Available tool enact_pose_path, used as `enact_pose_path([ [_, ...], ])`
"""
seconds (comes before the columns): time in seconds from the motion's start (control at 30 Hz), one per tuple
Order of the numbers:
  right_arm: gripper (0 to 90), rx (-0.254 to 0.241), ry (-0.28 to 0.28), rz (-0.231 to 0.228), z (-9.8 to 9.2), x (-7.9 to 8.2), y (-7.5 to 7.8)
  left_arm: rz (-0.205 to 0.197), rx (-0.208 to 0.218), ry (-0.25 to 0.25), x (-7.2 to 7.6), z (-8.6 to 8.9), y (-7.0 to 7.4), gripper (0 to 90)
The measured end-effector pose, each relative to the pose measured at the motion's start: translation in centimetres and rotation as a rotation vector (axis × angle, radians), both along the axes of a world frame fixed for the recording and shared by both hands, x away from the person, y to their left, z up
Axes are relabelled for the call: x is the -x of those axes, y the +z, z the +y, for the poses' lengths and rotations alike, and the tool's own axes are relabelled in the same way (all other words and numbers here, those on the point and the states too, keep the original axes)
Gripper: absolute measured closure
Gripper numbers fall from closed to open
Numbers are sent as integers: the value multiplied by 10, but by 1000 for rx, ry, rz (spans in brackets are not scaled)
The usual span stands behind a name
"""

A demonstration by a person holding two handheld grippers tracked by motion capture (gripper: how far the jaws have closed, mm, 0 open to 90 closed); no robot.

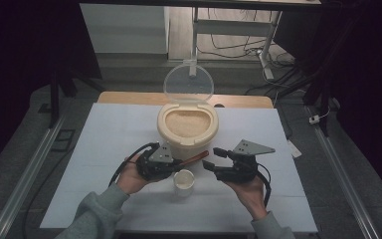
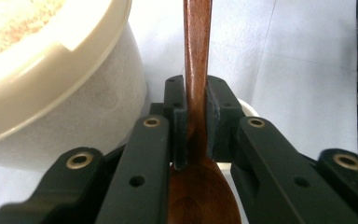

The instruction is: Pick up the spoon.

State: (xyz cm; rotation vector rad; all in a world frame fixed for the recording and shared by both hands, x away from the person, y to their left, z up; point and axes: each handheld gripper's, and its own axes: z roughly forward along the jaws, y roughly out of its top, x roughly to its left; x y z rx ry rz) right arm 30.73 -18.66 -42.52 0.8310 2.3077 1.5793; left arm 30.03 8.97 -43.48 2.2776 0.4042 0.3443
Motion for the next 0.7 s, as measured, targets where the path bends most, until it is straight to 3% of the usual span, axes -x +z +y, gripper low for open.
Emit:
enact_pose_path([
  [0.43,385,-3,-19,29,14,2,-8,-14,3,-3,3,-6,-4,794],
  [0.7,499,-28,-39,32,21,5,-10,-27,-5,-8,5,-9,-4,795],
])
